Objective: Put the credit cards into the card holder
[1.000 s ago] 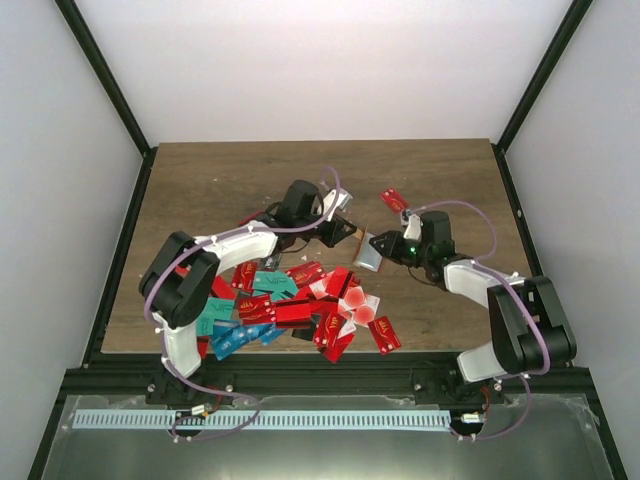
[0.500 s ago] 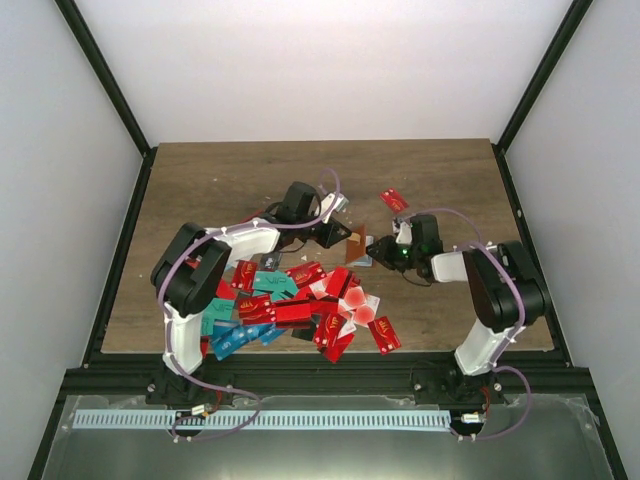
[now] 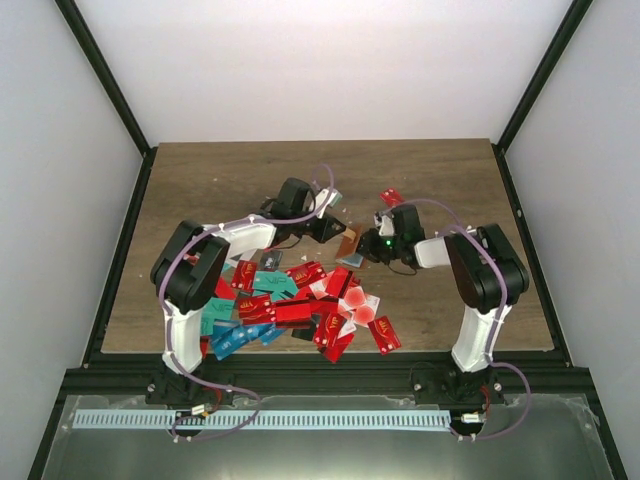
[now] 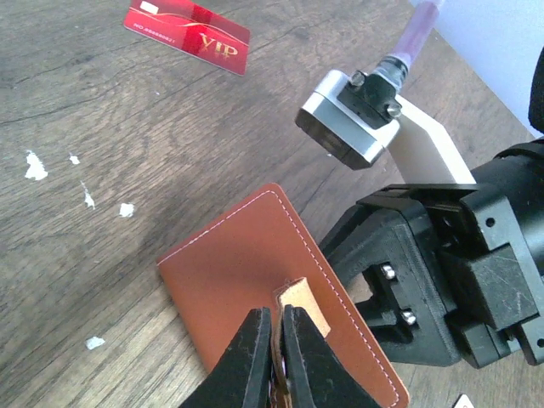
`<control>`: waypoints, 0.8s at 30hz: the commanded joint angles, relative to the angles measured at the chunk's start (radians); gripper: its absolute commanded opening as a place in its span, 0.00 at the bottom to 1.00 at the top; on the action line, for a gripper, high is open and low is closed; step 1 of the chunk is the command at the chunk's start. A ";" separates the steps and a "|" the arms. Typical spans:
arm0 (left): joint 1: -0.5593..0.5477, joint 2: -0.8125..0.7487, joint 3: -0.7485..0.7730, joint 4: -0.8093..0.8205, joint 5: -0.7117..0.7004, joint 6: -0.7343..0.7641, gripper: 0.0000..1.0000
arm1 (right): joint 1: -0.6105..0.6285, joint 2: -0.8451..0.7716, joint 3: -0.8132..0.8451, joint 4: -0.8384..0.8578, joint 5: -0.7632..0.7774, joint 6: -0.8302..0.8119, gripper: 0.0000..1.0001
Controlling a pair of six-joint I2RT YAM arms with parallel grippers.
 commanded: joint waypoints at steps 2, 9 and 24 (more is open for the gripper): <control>0.010 0.012 0.005 -0.012 0.005 0.003 0.07 | 0.010 0.055 0.061 -0.147 0.132 -0.006 0.16; 0.039 -0.011 -0.020 -0.003 -0.015 -0.026 0.09 | 0.018 0.064 0.097 -0.205 0.167 0.012 0.15; 0.089 -0.037 -0.065 -0.092 -0.334 -0.165 0.24 | 0.051 0.089 0.149 -0.333 0.281 0.006 0.14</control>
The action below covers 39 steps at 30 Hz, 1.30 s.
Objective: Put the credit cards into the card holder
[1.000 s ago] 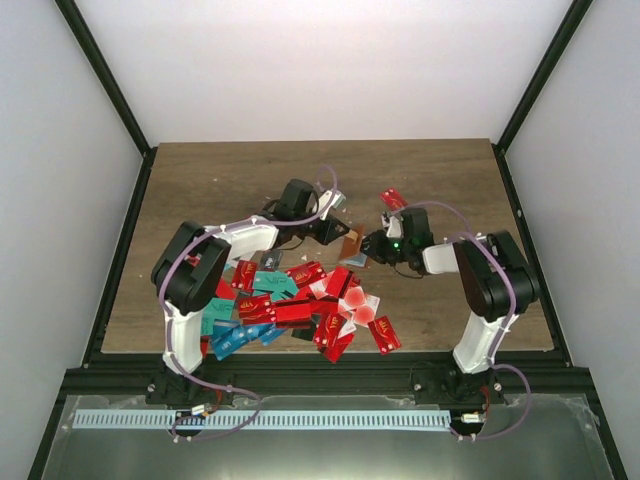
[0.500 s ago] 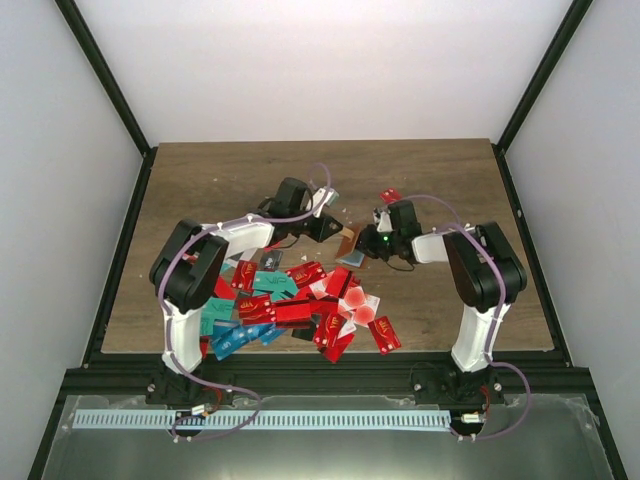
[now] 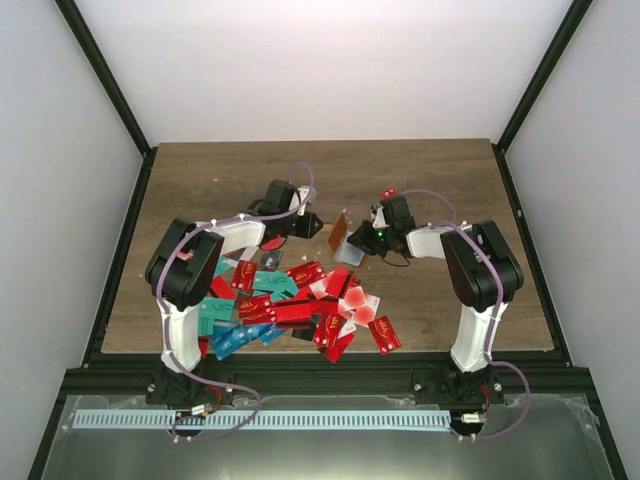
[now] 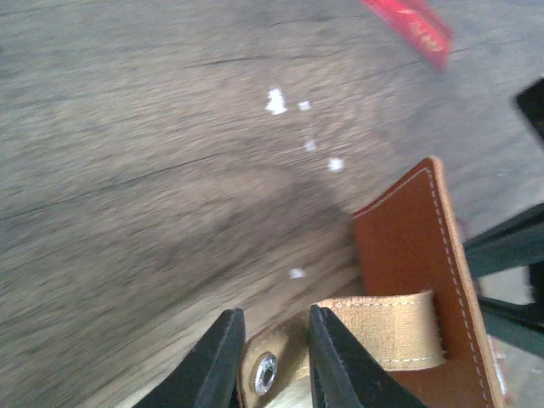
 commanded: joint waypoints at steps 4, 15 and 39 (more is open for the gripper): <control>0.006 -0.072 -0.048 -0.086 -0.227 -0.060 0.34 | 0.012 0.038 -0.014 -0.142 0.122 -0.008 0.14; 0.003 -0.156 -0.123 -0.132 -0.300 -0.051 0.41 | 0.029 -0.084 0.018 -0.136 0.092 -0.084 0.15; 0.004 -0.231 -0.308 -0.071 -0.164 -0.085 0.40 | 0.144 0.100 0.246 -0.144 0.073 -0.105 0.15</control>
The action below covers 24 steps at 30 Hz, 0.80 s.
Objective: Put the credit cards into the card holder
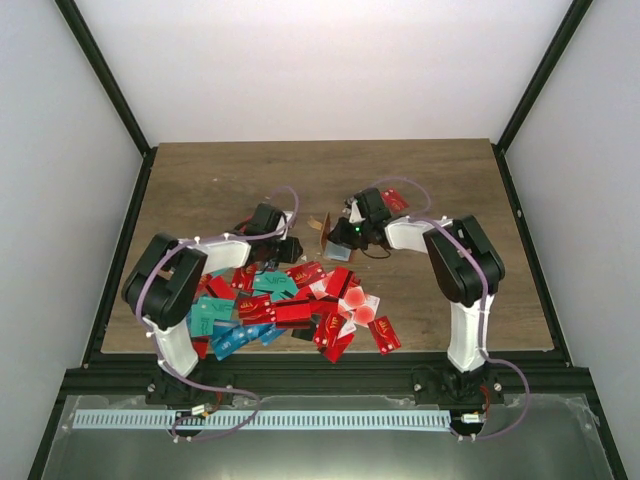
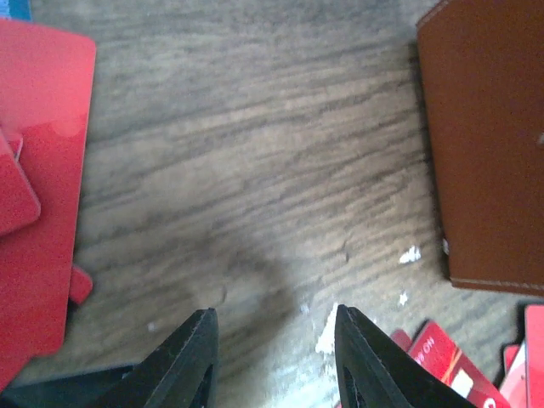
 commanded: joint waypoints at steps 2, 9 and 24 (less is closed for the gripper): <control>0.002 -0.087 -0.063 0.019 0.028 -0.039 0.40 | 0.025 0.050 0.069 -0.029 0.033 -0.015 0.16; 0.000 -0.228 -0.124 0.065 0.083 -0.067 0.49 | 0.033 0.088 0.096 -0.067 0.065 -0.023 0.17; -0.056 -0.109 -0.025 0.174 0.180 -0.036 0.75 | 0.036 0.088 0.095 -0.079 0.058 -0.023 0.17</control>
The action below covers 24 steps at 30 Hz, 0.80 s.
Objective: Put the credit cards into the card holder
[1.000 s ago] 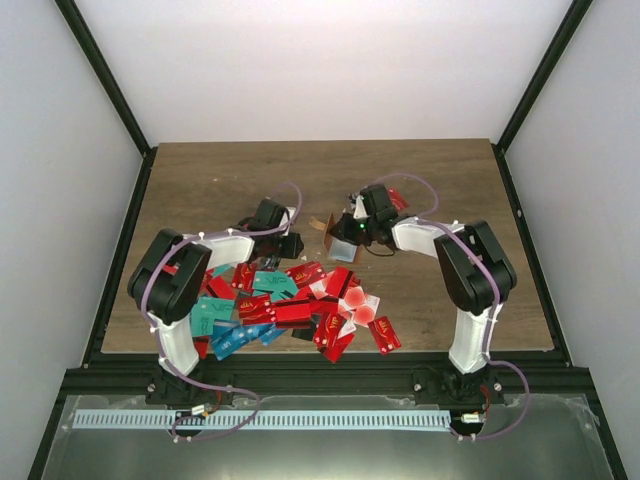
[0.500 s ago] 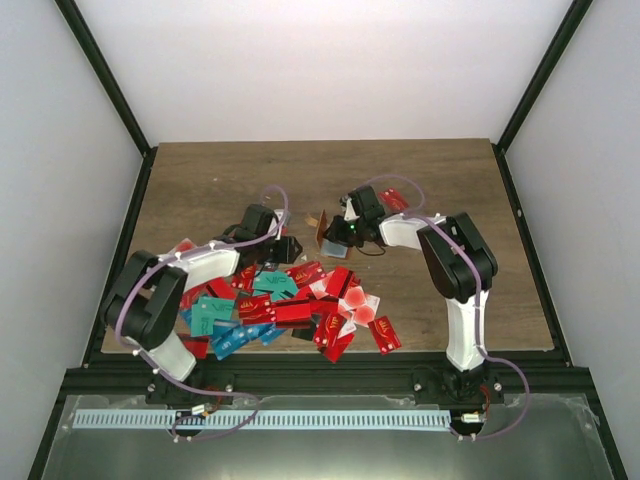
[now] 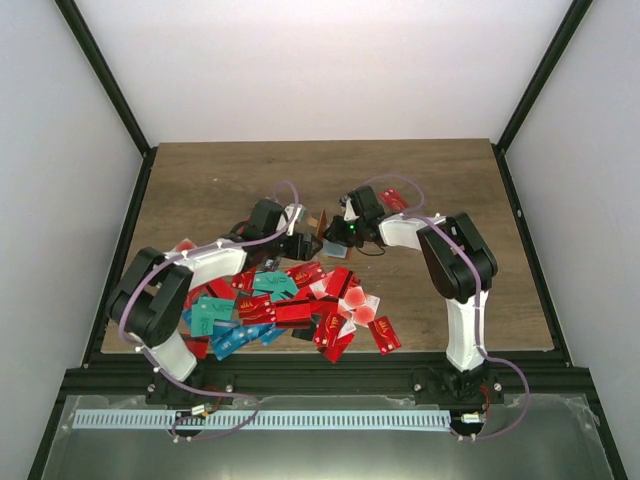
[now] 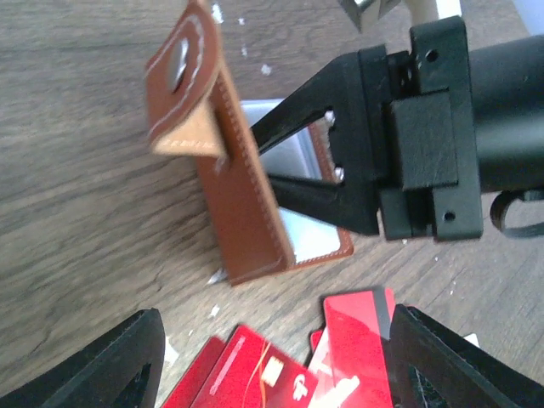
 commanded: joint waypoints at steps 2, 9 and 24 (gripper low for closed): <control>-0.018 0.100 0.073 0.082 0.034 -0.009 0.74 | 0.012 0.017 0.022 -0.062 0.027 -0.015 0.17; -0.019 0.224 0.142 0.102 -0.010 -0.034 0.41 | 0.012 -0.008 0.013 -0.071 0.039 -0.033 0.17; 0.002 0.244 0.081 0.139 -0.036 -0.142 0.04 | -0.029 -0.202 -0.087 -0.101 0.064 -0.101 0.20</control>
